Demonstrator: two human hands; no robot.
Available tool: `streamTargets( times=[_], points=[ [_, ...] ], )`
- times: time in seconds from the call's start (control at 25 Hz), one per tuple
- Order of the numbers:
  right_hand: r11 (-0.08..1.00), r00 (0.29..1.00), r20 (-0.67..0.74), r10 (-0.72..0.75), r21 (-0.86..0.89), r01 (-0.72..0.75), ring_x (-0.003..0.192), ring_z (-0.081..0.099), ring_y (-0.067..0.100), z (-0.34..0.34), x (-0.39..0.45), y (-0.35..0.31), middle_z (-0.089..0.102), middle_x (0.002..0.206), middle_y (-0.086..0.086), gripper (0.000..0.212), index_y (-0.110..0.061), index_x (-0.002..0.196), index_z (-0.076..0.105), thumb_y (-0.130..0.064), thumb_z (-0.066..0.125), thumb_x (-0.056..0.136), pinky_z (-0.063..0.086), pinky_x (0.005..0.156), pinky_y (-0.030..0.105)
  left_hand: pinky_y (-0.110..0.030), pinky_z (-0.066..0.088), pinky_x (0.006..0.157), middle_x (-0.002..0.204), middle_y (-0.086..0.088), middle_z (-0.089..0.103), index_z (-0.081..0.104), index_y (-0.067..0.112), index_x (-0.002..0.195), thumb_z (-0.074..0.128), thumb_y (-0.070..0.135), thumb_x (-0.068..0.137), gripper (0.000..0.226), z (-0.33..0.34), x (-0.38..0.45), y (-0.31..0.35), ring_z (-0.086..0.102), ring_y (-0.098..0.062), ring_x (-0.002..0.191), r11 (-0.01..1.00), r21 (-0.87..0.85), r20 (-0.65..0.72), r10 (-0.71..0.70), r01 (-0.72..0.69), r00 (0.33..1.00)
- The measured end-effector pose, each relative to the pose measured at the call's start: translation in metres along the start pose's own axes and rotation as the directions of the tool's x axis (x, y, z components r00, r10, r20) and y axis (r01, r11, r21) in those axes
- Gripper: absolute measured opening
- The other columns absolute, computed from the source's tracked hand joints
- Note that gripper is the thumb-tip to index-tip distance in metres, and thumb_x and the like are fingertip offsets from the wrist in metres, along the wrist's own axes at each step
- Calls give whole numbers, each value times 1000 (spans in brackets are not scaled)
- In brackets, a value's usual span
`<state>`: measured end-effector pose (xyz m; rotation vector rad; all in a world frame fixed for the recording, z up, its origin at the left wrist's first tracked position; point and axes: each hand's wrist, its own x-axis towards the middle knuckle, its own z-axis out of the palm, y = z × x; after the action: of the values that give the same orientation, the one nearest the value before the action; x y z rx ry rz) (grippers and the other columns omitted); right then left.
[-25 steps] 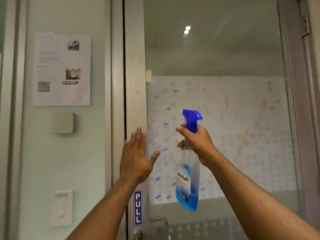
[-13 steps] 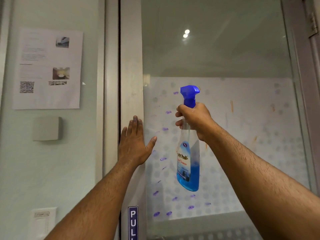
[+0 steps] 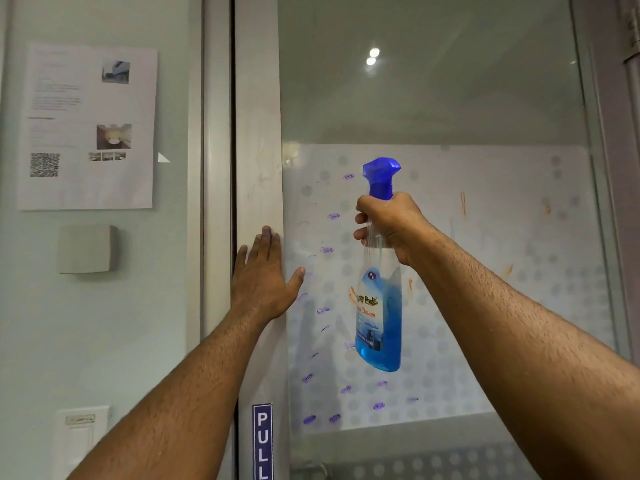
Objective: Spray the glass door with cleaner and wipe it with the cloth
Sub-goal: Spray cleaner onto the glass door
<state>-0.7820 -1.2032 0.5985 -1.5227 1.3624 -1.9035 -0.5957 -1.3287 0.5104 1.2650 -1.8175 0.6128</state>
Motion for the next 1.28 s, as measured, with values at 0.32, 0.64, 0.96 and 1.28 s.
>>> streamTargets(
  times=[0.32,0.64,0.96,1.28],
  points=[
    [998,998,56,-8,-54,11,65,67,15,3,3,-2,66,90,4,37,-5,121,55,-18,64,88,52,53,25,-38,-6,122,166,-4,-8,1,13,158,32,59,98,82,-1,0,0,-2,-18,153,1000,-14,-7,-5,5,1000],
    [999,999,51,-9,-52,11,66,66,15,9,5,-4,65,91,4,37,-5,121,53,-19,64,89,52,54,25,-39,-8,121,167,-4,-2,6,14,158,32,60,97,82,-6,2,1,3,-18,153,1000,4,-10,-12,13,1000],
    [1000,998,-57,18,6,-18,76,69,19,-49,19,5,69,103,8,26,-6,111,56,-17,62,88,55,64,32,-41,-5,124,166,-6,0,9,12,158,33,56,98,79,-4,2,-4,5,-15,153,999,4,-20,34,-34,999],
    [980,961,-273,-46,-197,-9,68,68,18,-168,45,10,68,110,11,26,-3,108,59,-17,61,86,55,61,31,-43,9,122,165,-11,7,16,7,156,19,65,86,91,9,4,1,12,-24,152,1000,-15,-52,18,-19,998]
  ],
)
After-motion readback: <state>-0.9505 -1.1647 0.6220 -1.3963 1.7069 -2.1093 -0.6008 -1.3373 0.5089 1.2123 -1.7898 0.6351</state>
